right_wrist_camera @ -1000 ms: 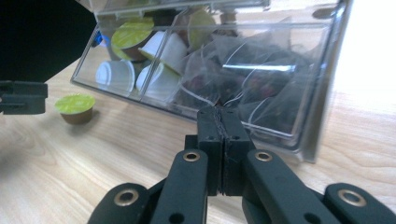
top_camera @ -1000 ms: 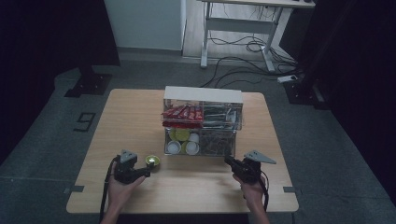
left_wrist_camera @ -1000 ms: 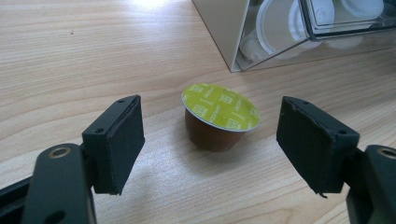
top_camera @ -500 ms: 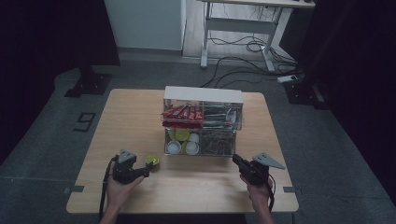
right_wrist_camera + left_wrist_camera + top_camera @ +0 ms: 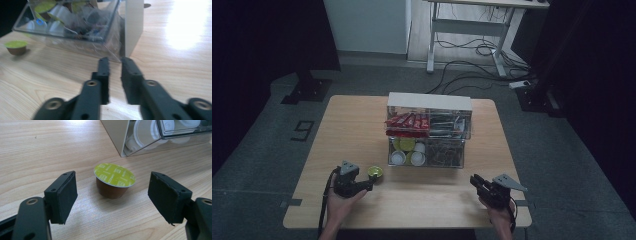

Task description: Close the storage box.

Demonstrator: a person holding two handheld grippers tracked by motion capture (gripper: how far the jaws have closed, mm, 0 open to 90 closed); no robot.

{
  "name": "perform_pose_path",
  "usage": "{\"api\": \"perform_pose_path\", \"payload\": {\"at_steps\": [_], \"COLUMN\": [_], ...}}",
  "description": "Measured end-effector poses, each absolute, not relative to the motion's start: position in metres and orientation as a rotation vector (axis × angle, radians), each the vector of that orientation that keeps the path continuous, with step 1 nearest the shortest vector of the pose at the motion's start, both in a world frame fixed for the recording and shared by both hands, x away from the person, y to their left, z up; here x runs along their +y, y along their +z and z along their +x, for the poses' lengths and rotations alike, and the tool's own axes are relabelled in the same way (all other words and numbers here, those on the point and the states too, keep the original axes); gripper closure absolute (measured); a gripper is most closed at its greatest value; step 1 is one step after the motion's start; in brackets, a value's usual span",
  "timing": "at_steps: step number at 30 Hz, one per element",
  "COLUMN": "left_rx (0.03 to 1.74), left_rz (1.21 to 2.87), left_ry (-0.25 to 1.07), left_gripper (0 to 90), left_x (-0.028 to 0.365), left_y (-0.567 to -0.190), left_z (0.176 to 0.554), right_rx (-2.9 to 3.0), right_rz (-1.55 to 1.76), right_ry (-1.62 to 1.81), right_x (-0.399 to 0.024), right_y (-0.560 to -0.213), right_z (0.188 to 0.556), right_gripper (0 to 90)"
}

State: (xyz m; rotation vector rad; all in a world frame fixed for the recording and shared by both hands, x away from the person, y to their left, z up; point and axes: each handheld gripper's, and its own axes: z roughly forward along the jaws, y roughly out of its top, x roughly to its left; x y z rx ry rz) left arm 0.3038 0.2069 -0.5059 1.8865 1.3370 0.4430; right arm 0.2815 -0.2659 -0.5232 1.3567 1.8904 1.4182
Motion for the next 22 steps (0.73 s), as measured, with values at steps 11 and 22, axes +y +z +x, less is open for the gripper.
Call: {"api": "perform_pose_path", "payload": {"at_steps": [11,22], "left_rx": [1.336,1.331], "left_rz": [1.906,1.915], "left_ry": [0.430,0.428], "left_gripper": [23.6,23.6], "left_x": [0.205,0.203], "left_y": [-0.509,-0.510], "left_z": [0.305,0.305], "right_rx": [1.899,1.921], "right_rz": [1.433,1.424], "right_ry": [1.377,1.368], "right_x": [-0.288,-0.284], "right_y": [-0.539,-0.542], "right_z": [0.275,0.280], "right_gripper": [54.1,45.2]}}
